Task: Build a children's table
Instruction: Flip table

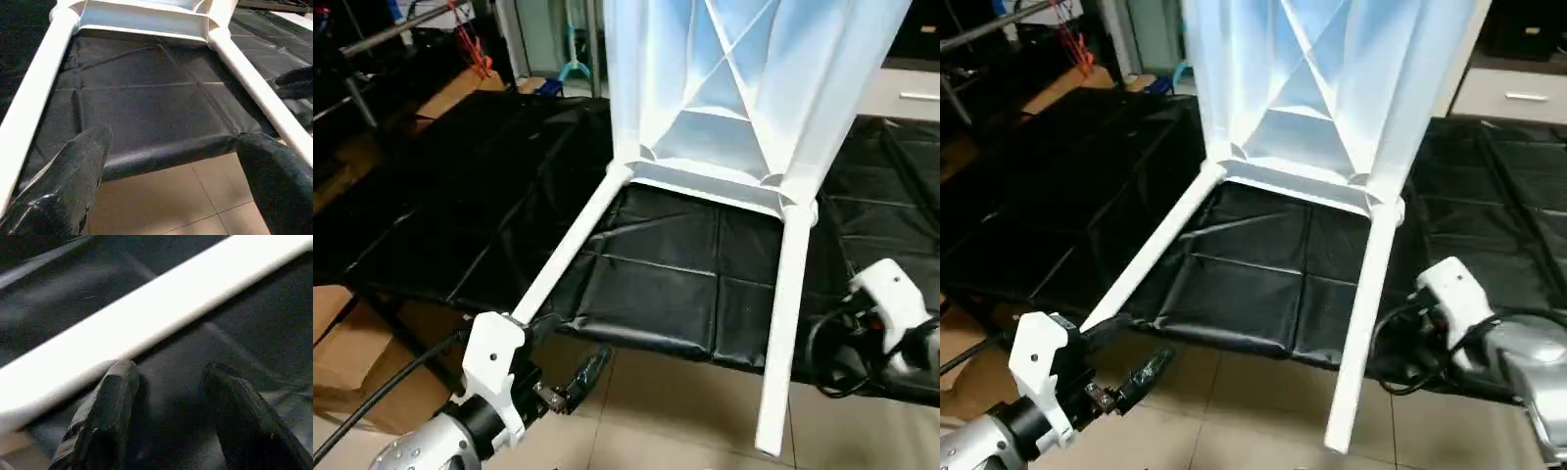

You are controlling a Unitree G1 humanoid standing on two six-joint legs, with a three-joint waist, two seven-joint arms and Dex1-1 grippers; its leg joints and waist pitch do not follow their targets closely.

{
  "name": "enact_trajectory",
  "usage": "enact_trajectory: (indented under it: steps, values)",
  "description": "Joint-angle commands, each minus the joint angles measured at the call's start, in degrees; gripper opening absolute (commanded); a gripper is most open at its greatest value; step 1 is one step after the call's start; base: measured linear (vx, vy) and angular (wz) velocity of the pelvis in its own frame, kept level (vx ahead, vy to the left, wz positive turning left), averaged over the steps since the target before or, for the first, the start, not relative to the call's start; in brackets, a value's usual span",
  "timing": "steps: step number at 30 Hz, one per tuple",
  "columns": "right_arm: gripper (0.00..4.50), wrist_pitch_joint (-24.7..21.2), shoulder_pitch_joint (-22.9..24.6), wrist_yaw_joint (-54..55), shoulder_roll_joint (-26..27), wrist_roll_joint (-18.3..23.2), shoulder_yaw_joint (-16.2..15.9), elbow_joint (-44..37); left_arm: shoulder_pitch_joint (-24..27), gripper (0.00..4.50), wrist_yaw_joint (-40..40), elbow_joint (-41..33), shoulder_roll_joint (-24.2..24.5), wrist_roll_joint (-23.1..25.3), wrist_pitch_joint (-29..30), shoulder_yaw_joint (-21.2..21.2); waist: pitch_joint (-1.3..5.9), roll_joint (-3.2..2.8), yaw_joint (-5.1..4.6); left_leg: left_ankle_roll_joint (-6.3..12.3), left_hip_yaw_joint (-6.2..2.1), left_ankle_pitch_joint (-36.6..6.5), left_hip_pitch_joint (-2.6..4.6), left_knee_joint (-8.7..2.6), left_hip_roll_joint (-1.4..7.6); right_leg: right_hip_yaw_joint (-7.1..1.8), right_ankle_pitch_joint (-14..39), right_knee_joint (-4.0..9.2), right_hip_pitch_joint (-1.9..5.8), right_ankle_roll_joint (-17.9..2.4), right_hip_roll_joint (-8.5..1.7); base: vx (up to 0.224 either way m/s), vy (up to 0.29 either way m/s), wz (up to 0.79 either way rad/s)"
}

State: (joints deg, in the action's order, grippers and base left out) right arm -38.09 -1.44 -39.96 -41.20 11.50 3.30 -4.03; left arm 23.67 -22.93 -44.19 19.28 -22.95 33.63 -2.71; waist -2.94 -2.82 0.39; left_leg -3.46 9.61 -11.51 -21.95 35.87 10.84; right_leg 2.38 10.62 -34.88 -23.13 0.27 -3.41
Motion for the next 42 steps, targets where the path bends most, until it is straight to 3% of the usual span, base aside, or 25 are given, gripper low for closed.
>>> enact_trajectory:
  steps: [1, 6, 11, 13, 15, 17, 18, 20, 21, 22, 23, 24, 25, 26, 27, 28, 29, 30, 31, 33, 34, 36, 40, 42]
  values:
    - [2.34, 0.0, 0.1, -0.5, 0.7, 0.0, -2.0, -0.8, -0.6, 4.50, 0.0, -1.1, 0.5, -0.8, 0.1, 0.0, 1.85, 1.35, -0.15, 0.64, -1.28, -23.6, 0.89, -4.54, 0.96, -0.97, 38.9, 7.62, 0.35, -0.2, -2.96, 0.000, 0.000, 0.00]
    - [2.34, -1.1, -0.4, 1.1, 3.0, -0.2, -3.5, -1.1, -0.5, 4.50, -0.1, -1.3, 0.8, -1.0, 0.1, 0.3, 1.76, 1.30, -0.73, 0.01, -1.76, -25.7, 0.71, -4.73, 0.84, -0.52, 40.4, 7.79, 0.52, 0.6, -3.07, 0.000, 0.000, 0.00]
    - [2.34, -0.9, -2.0, 4.0, 6.6, -0.4, -3.7, 0.7, -0.6, 4.50, 0.2, -1.4, 0.8, -0.7, -0.2, 0.5, 1.69, 1.01, -1.42, -0.12, -2.31, -27.7, 0.45, -5.26, 0.98, 0.03, 38.2, 7.85, 1.00, -0.3, -3.14, 0.000, 0.000, 0.00]
    - [2.34, -0.9, -2.6, 4.9, 7.6, -0.5, -3.6, 1.1, -0.7, 4.50, 0.3, -1.4, 0.8, -0.7, -0.3, 0.6, 1.65, 0.56, -1.94, -0.33, -2.67, -29.9, 0.86, -5.37, 0.99, 0.66, 38.1, 8.11, 1.16, -0.5, -3.25, 0.000, 0.000, 0.00]
    - [2.34, -1.7, -4.2, 7.6, 10.8, -0.1, -3.3, 1.5, -1.2, 4.50, 0.7, -1.3, 0.8, -0.8, -0.7, 1.3, 1.48, 0.36, -2.43, -0.80, -3.17, -32.3, 0.50, -5.92, 1.16, 1.34, 36.1, 8.01, 1.67, -0.8, -3.12, -0.022, 0.011, -0.09]
    - [2.34, -2.1, -4.9, 8.5, 12.6, 0.3, -3.6, 1.2, -1.6, 4.50, 1.2, -1.2, 0.7, -0.5, -1.1, 1.7, 1.30, 0.26, -2.75, -1.30, -3.35, -35.4, 1.03, -6.01, 1.11, 1.88, 37.2, 8.45, 1.51, -0.2, -3.02, -0.022, 0.011, -0.09]
    - [2.34, -2.2, -5.4, 9.2, 13.5, 0.3, -3.9, 1.2, -1.8, 4.50, 1.6, -1.1, 0.6, -0.2, -1.4, 2.0, 1.02, 0.28, -3.41, -1.42, -3.57, -37.5, 1.36, -6.23, 1.11, 2.49, 37.0, 8.73, 1.65, -0.1, -2.92, 0.000, 0.000, 0.00]
    - [2.34, -2.2, -5.6, 9.5, 14.0, 0.2, -4.0, 1.2, -1.9, 4.50, 1.8, -1.0, 0.6, -0.1, -1.5, 2.2, 0.59, -0.08, -3.85, -1.67, -3.89, -41.2, 1.53, -6.99, 1.52, 3.64, 36.2, 8.58, 2.18, 0.2, -2.48, 0.000, 0.000, 0.00]
    - [2.34, -2.3, -6.1, 10.1, 14.8, 0.3, -4.0, 1.5, -2.1, 4.50, 2.1, -0.9, 0.4, -0.1, -1.6, 2.5, -0.40, -0.59, -3.95, -2.01, -4.01, -47.7, 0.39, -9.84, 2.78, 5.36, 33.5, 6.36, 4.01, 0.3, -1.22, -0.087, 0.001, -0.09]
    - [2.34, -2.3, -6.9, 10.9, 15.9, 0.3, -3.9, 2.1, -2.3, 4.50, 2.3, -0.8, 0.2, -0.1, -1.7, 2.8, -0.09, -2.07, 0.17, -3.01, -2.49, -53.3, -5.01, -14.68, 4.79, 3.97, 17.7, -6.88, 9.17, -2.3, -1.32, -0.087, 0.001, -0.09]
    - [2.34, -2.3, -7.7, 11.7, 16.7, 0.2, -3.9, 2.8, -2.5, 4.50, 2.4, -0.8, 0.2, -0.1, -1.7, 3.0, 0.56, 0.12, 0.94, 0.42, -0.79, -47.1, -2.19, -12.60, 4.74, -0.86, 21.0, -7.81, 6.32, -0.4, -2.00, -0.084, -0.056, 0.06]
    - [2.34, -2.2, -8.3, 12.2, 17.3, 0.0, -3.8, 3.3, -2.6, 4.50, 2.5, -0.7, 0.1, -0.1, -1.8, 3.1, 1.40, 3.00, 0.50, -0.26, -0.36, -39.0, 1.64, -6.97, 2.05, -2.57, 38.1, -2.10, 2.62, 3.6, -2.79, -0.018, -0.137, 0.07]
    - [2.34, -2.2, -8.5, 12.4, 17.5, 0.0, -3.8, 3.5, -2.6, 4.50, 2.5, -0.7, 0.1, -0.1, -1.8, 3.1, 0.28, 3.22, -0.07, -0.11, -1.40, -15.2, 5.08, 6.71, -2.36, -4.28, 70.9, 10.33, -5.28, 4.9, -8.79, -0.018, -0.137, 0.07]
    - [2.34, -2.1, -9.3, 13.0, 18.1, -0.2, -3.8, 4.1, -2.7, 4.50, 2.7, -0.8, 0.1, 0.0, -1.8, 3.2, 0.92, 3.08, -0.08, 0.58, -3.90, -6.7, 0.79, 5.70, -2.32, -6.52, 68.3, 8.76, -0.86, 3.2, -9.70, 0.040, -0.079, -0.32]
    - [2.34, -2.1, -9.8, 13.3, 18.5, -0.3, -3.7, 4.5, -2.8, 4.50, 2.9, -0.8, 0.1, 0.0, -1.8, 3.1, 2.57, 2.48, 1.40, -1.15, -4.45, -5.4, -1.91, 0.32, -0.08, -4.67, 51.0, 4.62, 3.53, 1.4, -8.26, 0.022, 0.027, -0.23]
    - [2.34, -1.8, -10.4, 13.3, 18.9, -0.1, -3.5, 4.4, -2.8, 4.50, 3.3, -0.9, 0.2, 0.4, -1.7, 3.3, 2.09, 1.88, 1.47, -2.25, -3.78, -10.6, 0.67, -2.28, 0.50, -2.09, 31.0, 2.80, 0.57, -2.7, -3.13, 0.022, 0.027, -0.23]
    - [2.34, -1.6, -10.8, 13.3, 19.2, 0.2, -3.3, 4.3, -2.9, 4.50, 3.7, -0.9, 0.2, 0.5, -1.6, 3.4, 2.40, 1.62, 1.07, -2.17, -3.61, -12.5, 1.23, -2.88, 0.67, -1.95, 24.4, 2.26, 0.97, -4.4, -2.58, -0.057, -0.012, 0.20]
    - [2.34, -1.1, -11.3, 13.3, 19.8, 1.0, -2.5, 4.1, -3.1, 4.50, 4.5, -0.7, 0.2, 1.0, -1.5, 3.7, 1.91, 0.99, 1.14, -1.68, -3.13, -17.9, 1.40, -3.76, 0.79, -2.14, 22.8, 2.81, 1.29, -7.1, -2.61, -0.079, -0.030, 0.16]
    - [2.34, -1.0, -11.4, 13.3, 20.0, 1.3, -2.3, 4.1, -3.1, 4.50, 4.7, -0.5, 0.1, 1.2, -1.4, 3.8, 1.47, 0.79, 0.82, -1.76, -3.10, -22.9, 1.50, -4.16, 0.77, -2.24, 28.2, 3.68, 1.18, -7.4, -2.96, -0.079, -0.030, 0.16]
    - [2.34, 2.3, -13.4, 14.8, 21.8, 2.8, 0.7, 4.6, -5.1, 4.50, 9.4, 2.4, -1.7, 4.7, -1.4, 4.7, 1.14, 0.49, 0.41, -2.55, -3.38, -27.2, 1.59, -4.33, 0.75, -2.10, 34.2, 4.67, 0.93, -5.5, -3.18, -0.030, 0.002, 0.01]
    - [2.34, 2.4, -13.5, 15.0, 21.9, 2.9, 0.9, 4.5, -5.2, 4.50, 9.7, 2.6, -1.9, 4.8, -1.4, 4.8, 1.39, 0.82, 0.37, -2.59, -3.43, -26.8, 1.44, -4.27, 0.53, -1.88, 35.3, 5.03, 1.25, -4.1, -3.32, 0.000, 0.000, 0.00]
    - [2.34, 3.2, -14.0, 16.2, 22.6, 3.7, 2.8, 4.0, -6.3, 4.50, 12.5, 3.8, -3.8, 5.8, -1.3, 5.4, 1.43, 0.46, 0.57, -2.31, -3.24, -25.2, 1.69, -4.54, 0.50, -1.93, 34.9, 5.52, 1.24, -3.3, -3.36, 0.000, 0.000, 0.00]
    - [2.34, 4.9, -15.2, 17.4, 23.8, 4.2, 4.4, 4.9, -8.3, 4.50, 15.6, 5.4, -5.7, 6.5, -1.3, 5.9, 1.69, 0.39, 0.68, -1.80, -3.13, -23.3, 1.54, -5.40, 0.78, -1.78, 29.2, 5.67, 1.94, -4.5, -3.34, 0.000, 0.000, 0.00]
    - [2.34, 5.0, -15.7, 17.6, 24.5, 3.6, 3.4, 5.9, -9.2, 4.50, 16.6, 5.8, -6.6, 6.6, -1.2, 6.1, 1.70, 0.48, 0.55, -1.91, -3.16, -24.1, 1.48, -5.56, 0.84, -1.65, 28.5, 5.69, 2.10, -5.0, -3.40, 0.000, 0.000, 0.00]
